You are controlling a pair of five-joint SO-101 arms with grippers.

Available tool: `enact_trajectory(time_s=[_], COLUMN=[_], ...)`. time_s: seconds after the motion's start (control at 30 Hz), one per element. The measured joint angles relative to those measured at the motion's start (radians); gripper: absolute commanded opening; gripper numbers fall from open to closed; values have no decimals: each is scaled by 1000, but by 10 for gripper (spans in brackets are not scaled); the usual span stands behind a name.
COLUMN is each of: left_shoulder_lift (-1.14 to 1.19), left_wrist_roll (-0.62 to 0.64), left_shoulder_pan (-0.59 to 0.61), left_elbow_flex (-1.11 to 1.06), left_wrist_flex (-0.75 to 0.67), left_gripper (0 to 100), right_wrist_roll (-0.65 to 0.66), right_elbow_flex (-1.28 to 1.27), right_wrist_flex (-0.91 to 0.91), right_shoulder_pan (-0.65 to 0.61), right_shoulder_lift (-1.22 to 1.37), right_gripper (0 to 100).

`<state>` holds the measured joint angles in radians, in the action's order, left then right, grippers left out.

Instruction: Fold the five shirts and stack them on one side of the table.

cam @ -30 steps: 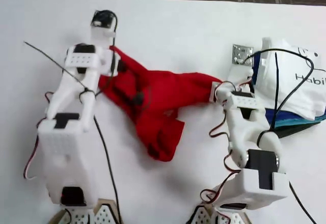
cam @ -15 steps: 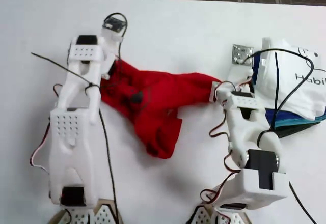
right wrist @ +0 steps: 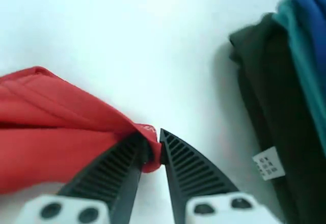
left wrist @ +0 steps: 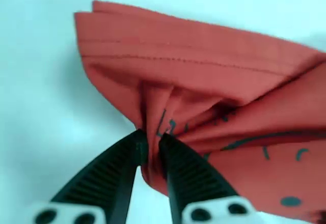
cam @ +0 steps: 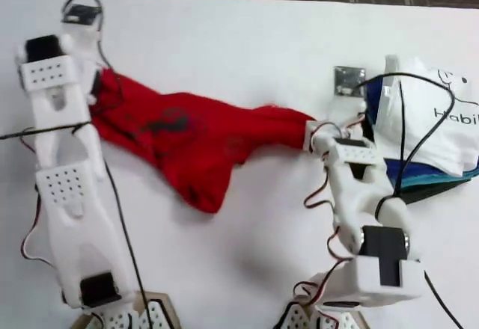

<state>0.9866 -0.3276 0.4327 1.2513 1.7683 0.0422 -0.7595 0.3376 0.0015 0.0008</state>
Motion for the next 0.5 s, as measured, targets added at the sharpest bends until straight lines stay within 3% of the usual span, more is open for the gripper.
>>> enact_trajectory(time_s=[0.33, 0.5], left_shoulder_lift=[-157, -195], left_wrist_roll=[0, -35], left_shoulder_pan=[63, 64], left_elbow_flex=[-5, -241], left_wrist_flex=[2, 2], left_gripper=[31, 72], right_wrist_roll=[206, 255], right_elbow_flex=[-20, -28], right_wrist_flex=[58, 74], right_shoulder_pan=[-31, -32], right_shoulder_lift=[-488, -806], right_gripper=[21, 21])
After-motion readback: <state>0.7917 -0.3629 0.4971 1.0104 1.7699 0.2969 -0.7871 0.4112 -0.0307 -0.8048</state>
